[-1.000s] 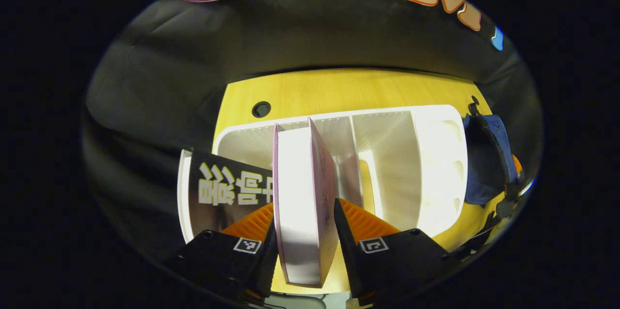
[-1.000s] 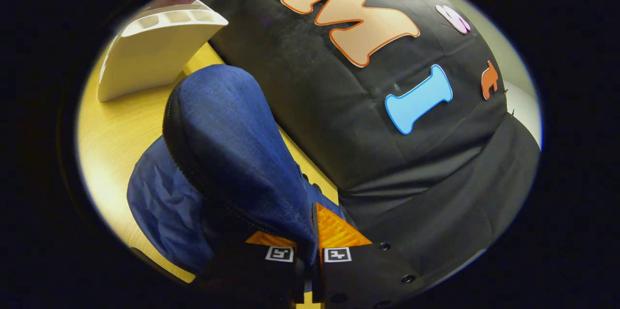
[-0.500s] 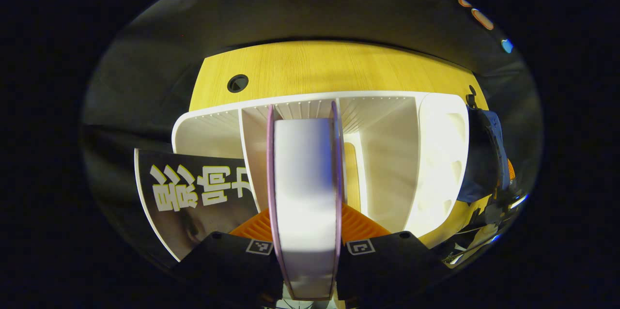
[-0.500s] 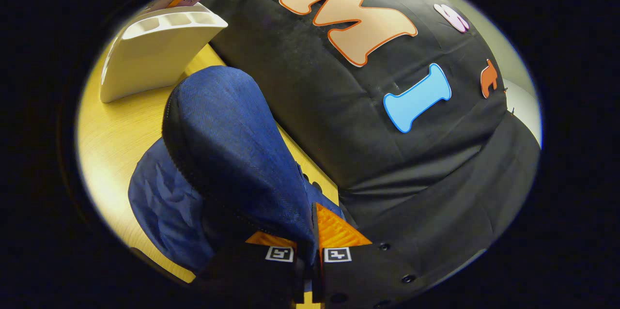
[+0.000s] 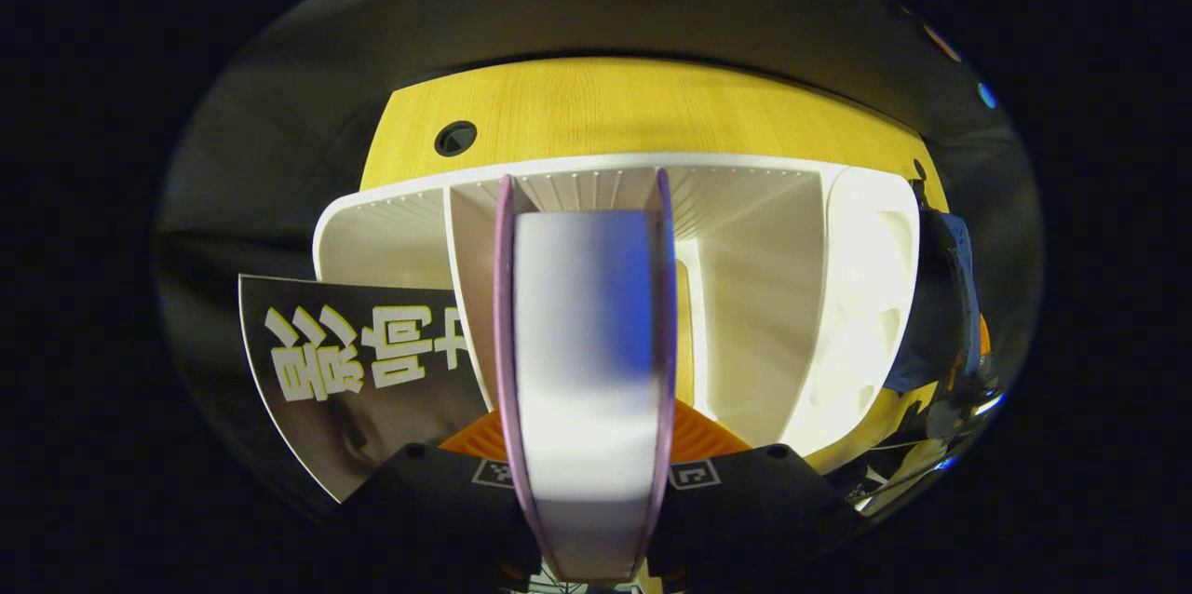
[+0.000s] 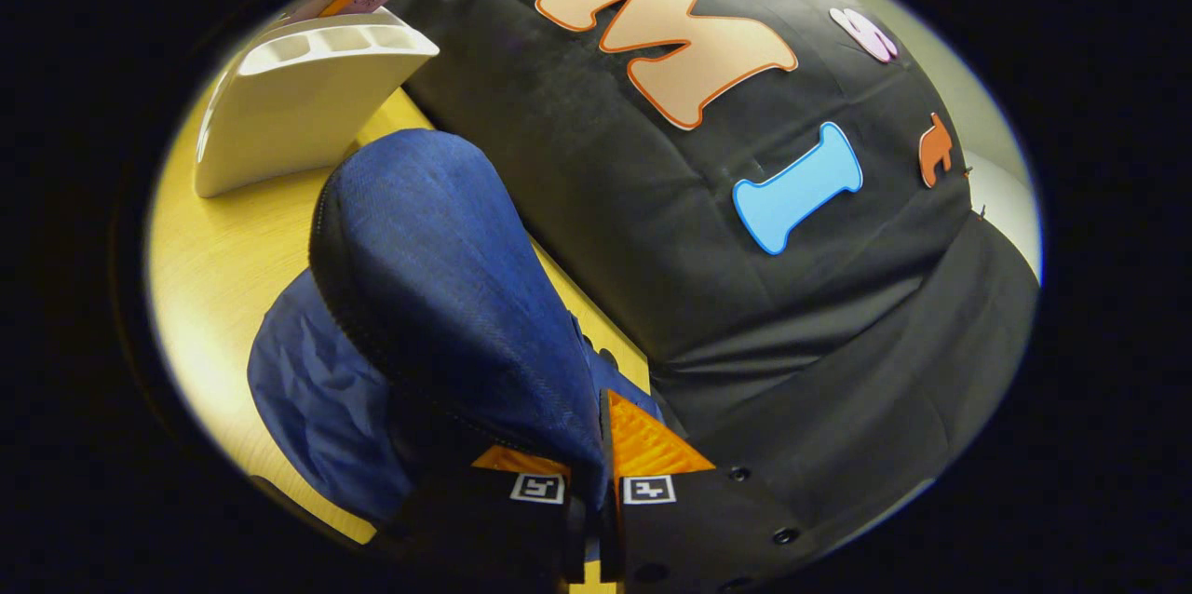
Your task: Open the schoolbag, grab two books from the bookshelf and put them into the schoolbag.
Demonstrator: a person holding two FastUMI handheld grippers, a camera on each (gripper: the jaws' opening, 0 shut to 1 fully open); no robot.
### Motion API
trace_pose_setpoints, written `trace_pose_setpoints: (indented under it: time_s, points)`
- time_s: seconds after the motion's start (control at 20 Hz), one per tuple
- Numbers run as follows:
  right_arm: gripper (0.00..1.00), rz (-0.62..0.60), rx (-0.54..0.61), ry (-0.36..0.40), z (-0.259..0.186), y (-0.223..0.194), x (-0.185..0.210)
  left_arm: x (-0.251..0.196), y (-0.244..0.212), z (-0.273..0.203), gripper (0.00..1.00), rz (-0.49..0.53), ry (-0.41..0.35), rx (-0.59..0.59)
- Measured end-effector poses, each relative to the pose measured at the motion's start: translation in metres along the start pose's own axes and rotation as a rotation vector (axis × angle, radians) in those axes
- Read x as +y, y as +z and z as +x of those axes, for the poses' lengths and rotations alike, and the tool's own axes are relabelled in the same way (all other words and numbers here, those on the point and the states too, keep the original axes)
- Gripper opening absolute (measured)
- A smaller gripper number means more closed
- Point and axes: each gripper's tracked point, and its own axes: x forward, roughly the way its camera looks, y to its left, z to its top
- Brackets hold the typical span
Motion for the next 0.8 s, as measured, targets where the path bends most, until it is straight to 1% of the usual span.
trace_pose_setpoints:
  time_s: [0.1, 0.25, 0.3, 0.35, 0.4, 0.45, 0.55, 0.6, 0.7, 0.75, 0.8]
  points:
    - [0.10, -0.006, -0.002, 0.000, -0.002, 0.000, -0.001, 0.000, -0.007, -0.002, 0.40, -0.035, 0.021, 0.025]
    - [0.07, 0.000, -0.002, -0.001, -0.004, -0.001, -0.003, 0.001, -0.021, -0.018, 0.40, -0.073, 0.038, 0.064]
    - [0.08, 0.001, -0.002, 0.000, -0.005, -0.002, -0.002, 0.001, -0.025, -0.027, 0.40, -0.074, 0.043, 0.065]
    - [0.07, 0.001, -0.002, 0.000, -0.007, -0.003, -0.003, 0.001, -0.029, -0.036, 0.40, -0.067, 0.046, 0.071]
    - [0.08, -0.002, -0.002, 0.001, -0.007, -0.003, -0.003, 0.001, -0.032, -0.047, 0.40, -0.060, 0.052, 0.069]
    - [0.07, -0.002, -0.002, 0.003, -0.008, -0.004, -0.003, 0.002, -0.037, -0.058, 0.40, -0.051, 0.060, 0.072]
    - [0.08, 0.007, -0.002, 0.003, -0.010, -0.005, -0.004, 0.000, -0.046, -0.081, 0.40, -0.036, 0.071, 0.067]
    - [0.07, 0.012, -0.001, 0.004, -0.011, -0.007, -0.004, -0.001, -0.051, -0.092, 0.40, -0.035, 0.075, 0.066]
    - [0.07, 0.014, -0.003, 0.004, -0.013, -0.009, -0.005, -0.007, -0.057, -0.115, 0.40, -0.047, 0.069, 0.051]
    - [0.08, 0.011, -0.006, 0.002, -0.014, -0.010, -0.006, -0.009, -0.060, -0.127, 0.40, -0.058, 0.068, 0.035]
    - [0.07, 0.011, -0.009, 0.001, -0.014, -0.011, -0.007, -0.014, -0.062, -0.139, 0.40, -0.063, 0.056, 0.018]
